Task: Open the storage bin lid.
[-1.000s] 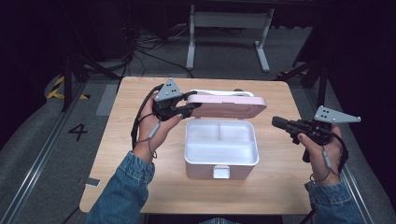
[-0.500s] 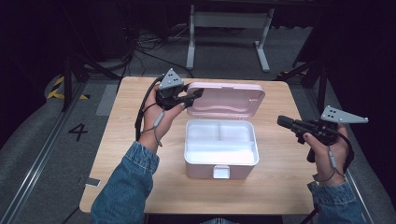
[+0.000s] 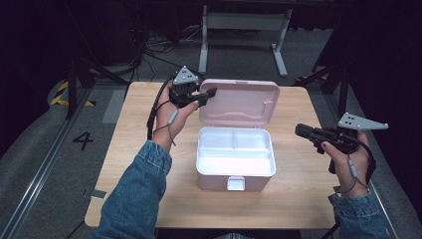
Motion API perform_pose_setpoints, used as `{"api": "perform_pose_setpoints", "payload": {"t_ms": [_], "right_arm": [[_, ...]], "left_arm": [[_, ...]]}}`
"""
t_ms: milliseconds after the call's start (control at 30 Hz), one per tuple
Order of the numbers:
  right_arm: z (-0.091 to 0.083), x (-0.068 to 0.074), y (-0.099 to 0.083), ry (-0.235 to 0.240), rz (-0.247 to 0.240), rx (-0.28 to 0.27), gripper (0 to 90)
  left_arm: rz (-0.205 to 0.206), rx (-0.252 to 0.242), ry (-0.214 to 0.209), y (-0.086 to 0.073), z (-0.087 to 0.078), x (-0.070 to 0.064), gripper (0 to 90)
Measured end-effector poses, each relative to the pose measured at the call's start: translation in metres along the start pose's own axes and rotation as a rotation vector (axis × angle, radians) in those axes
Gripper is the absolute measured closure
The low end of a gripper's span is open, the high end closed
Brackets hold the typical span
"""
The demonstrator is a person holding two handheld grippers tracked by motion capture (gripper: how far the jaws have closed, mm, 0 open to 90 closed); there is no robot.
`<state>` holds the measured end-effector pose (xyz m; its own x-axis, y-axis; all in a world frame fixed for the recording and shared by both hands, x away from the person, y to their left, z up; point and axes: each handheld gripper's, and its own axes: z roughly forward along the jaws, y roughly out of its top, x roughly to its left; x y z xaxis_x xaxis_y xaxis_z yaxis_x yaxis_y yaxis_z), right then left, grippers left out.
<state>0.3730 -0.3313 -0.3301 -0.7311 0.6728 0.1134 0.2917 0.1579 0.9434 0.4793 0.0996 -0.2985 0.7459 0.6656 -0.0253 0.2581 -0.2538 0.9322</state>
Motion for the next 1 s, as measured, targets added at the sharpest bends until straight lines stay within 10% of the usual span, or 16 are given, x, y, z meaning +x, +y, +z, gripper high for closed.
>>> {"api": "perform_pose_setpoints", "payload": {"t_ms": [1000], "right_arm": [[-0.008,-0.01,-0.013,-0.045,0.033,0.053,75.4]], "left_arm": [[-0.145,0.115,0.021,-0.004,0.048,0.038,54.9]]}}
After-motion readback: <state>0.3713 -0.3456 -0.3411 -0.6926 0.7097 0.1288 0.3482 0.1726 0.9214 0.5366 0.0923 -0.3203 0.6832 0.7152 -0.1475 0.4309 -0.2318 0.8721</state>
